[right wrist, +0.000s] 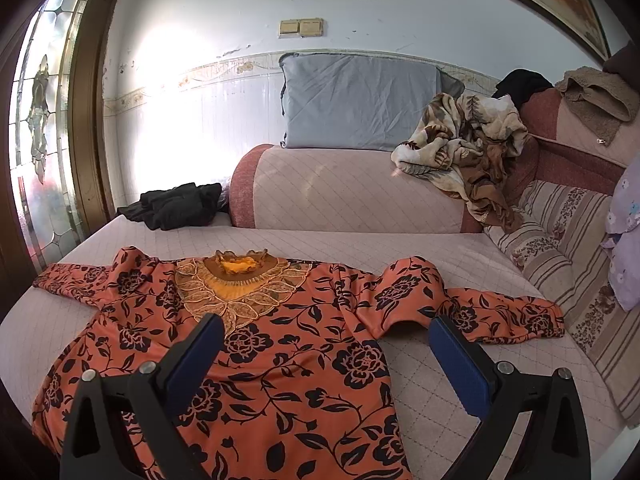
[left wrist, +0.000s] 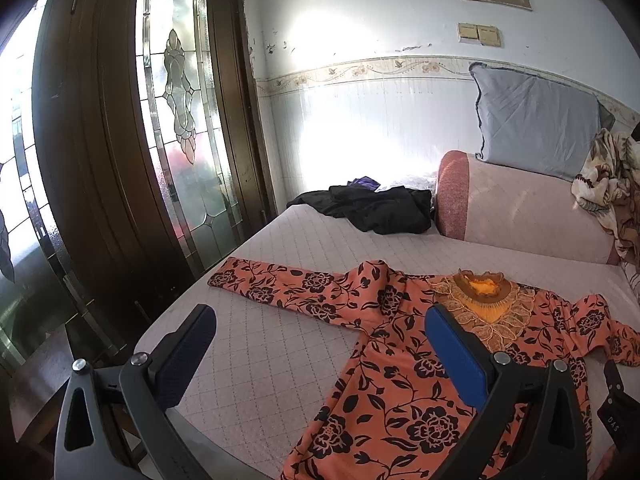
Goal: Fold small clothes
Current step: 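Move both grippers over the orange floral blouse toward its sleeves, then grasp a sleeve cuff with the right gripper and lift it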
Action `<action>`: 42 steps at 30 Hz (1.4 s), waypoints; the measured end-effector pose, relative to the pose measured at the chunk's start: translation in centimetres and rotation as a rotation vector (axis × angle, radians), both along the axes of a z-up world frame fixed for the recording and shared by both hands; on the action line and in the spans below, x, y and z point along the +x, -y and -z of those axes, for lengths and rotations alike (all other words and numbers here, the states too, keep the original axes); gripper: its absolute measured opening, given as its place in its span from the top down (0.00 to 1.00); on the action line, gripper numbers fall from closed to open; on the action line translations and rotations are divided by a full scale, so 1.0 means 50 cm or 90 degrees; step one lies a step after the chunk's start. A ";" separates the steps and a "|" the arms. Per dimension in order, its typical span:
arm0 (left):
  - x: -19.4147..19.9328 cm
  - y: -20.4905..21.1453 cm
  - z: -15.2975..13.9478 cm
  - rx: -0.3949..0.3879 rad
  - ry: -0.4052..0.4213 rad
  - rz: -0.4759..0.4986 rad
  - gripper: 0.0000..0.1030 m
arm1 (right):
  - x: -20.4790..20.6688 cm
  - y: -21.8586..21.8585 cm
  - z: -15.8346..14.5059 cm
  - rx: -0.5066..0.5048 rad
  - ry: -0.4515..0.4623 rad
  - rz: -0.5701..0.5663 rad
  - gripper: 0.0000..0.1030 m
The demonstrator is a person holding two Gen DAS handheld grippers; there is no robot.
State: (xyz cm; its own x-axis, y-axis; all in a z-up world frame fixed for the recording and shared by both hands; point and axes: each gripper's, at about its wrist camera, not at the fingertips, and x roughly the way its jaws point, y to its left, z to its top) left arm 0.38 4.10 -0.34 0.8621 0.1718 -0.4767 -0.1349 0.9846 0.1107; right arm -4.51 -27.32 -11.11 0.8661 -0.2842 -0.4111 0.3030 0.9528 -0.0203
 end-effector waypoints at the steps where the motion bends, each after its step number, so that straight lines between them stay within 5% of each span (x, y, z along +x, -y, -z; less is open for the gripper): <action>1: 0.001 0.002 0.000 0.000 0.000 0.001 0.00 | 0.001 0.000 0.000 0.000 0.000 0.000 0.00; 42: 0.105 0.156 0.060 0.000 -0.050 0.091 0.00 | 0.010 0.167 0.030 0.089 -0.029 0.105 0.00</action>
